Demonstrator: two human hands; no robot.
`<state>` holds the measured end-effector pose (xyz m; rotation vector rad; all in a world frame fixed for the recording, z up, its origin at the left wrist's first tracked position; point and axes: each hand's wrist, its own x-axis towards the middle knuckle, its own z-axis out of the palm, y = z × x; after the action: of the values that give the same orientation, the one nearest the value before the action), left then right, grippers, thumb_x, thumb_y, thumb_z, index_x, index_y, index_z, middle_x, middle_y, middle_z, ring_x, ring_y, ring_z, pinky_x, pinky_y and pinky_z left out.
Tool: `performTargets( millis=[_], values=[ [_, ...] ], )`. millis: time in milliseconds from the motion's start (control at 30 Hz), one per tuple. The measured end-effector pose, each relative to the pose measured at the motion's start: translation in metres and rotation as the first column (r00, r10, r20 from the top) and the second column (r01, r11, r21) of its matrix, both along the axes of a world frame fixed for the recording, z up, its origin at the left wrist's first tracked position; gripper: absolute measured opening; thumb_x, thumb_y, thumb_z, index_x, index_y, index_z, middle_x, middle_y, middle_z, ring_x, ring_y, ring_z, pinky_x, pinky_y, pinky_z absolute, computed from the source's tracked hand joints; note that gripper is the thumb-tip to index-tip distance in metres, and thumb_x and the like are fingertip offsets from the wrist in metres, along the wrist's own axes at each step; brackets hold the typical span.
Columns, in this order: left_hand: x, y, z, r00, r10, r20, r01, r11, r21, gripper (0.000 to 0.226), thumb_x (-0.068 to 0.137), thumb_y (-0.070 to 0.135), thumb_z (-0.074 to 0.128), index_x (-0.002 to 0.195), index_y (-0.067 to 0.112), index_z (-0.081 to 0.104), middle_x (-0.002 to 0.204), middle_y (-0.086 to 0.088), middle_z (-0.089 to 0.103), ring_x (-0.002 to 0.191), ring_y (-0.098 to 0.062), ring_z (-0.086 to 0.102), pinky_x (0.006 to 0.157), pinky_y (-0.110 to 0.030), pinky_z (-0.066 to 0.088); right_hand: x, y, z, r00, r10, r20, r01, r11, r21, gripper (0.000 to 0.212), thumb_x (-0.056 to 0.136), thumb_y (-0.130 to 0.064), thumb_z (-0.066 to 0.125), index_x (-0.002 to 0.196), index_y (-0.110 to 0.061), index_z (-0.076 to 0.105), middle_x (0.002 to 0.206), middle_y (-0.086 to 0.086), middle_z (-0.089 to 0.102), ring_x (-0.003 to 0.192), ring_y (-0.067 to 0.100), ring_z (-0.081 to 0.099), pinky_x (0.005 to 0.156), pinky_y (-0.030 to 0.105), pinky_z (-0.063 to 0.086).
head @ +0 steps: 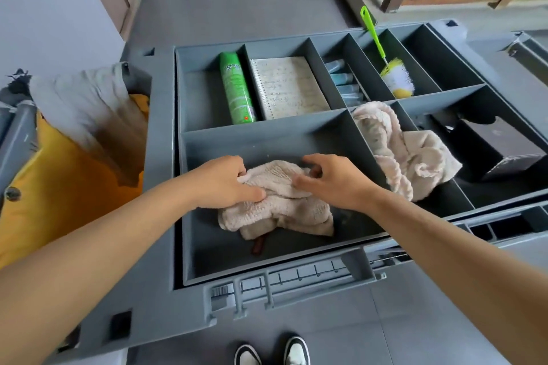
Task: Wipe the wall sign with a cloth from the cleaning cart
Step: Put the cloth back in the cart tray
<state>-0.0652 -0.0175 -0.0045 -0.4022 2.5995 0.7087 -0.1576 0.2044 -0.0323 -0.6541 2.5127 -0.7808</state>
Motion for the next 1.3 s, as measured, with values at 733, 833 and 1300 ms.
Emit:
performTargets(
  millis=[733, 833, 1300],
  values=[
    [-0.018, 0.006, -0.014, 0.964, 0.213, -0.161, -0.183, 0.966, 0.182, 0.046, 0.076, 0.041, 0.084, 0.107, 0.021, 0.056, 0.108, -0.002, 0.064, 0.088, -0.017, 0.062, 0.069, -0.033, 0.048, 0.005, 0.006, 0.009, 0.970, -0.157, 0.185, 0.169, 0.984, -0.049, 0.019, 0.100, -0.032, 0.048, 0.116, -0.022, 0.043, 0.088, 0.001, 0.060, 0.073, 0.014, 0.059, 0.053, 0.026, 0.041],
    [-0.010, 0.012, -0.025, 0.944, 0.092, -0.317, -0.130, 0.987, -0.100, 0.059, 0.087, 0.047, 0.070, 0.130, 0.017, 0.044, 0.125, -0.005, 0.046, 0.107, -0.025, 0.055, 0.085, -0.037, 0.047, 0.006, 0.007, 0.008, 0.995, -0.069, -0.073, 0.081, 0.979, 0.184, 0.024, 0.097, -0.039, 0.048, 0.108, -0.020, 0.038, 0.076, -0.003, 0.054, 0.064, 0.017, 0.054, 0.047, 0.033, 0.037],
    [0.021, 0.036, -0.043, 0.880, -0.470, -0.073, 0.382, 0.791, -0.478, 0.092, 0.080, 0.088, 0.000, 0.153, 0.039, -0.026, 0.168, -0.009, -0.018, 0.155, -0.024, -0.018, 0.125, -0.051, -0.003, 0.008, 0.017, -0.001, 0.845, 0.517, -0.138, -0.407, 0.788, 0.463, 0.068, 0.100, -0.063, 0.019, 0.157, -0.037, -0.005, 0.166, -0.007, -0.015, 0.154, 0.028, -0.006, 0.123, 0.054, 0.006]
  ],
)
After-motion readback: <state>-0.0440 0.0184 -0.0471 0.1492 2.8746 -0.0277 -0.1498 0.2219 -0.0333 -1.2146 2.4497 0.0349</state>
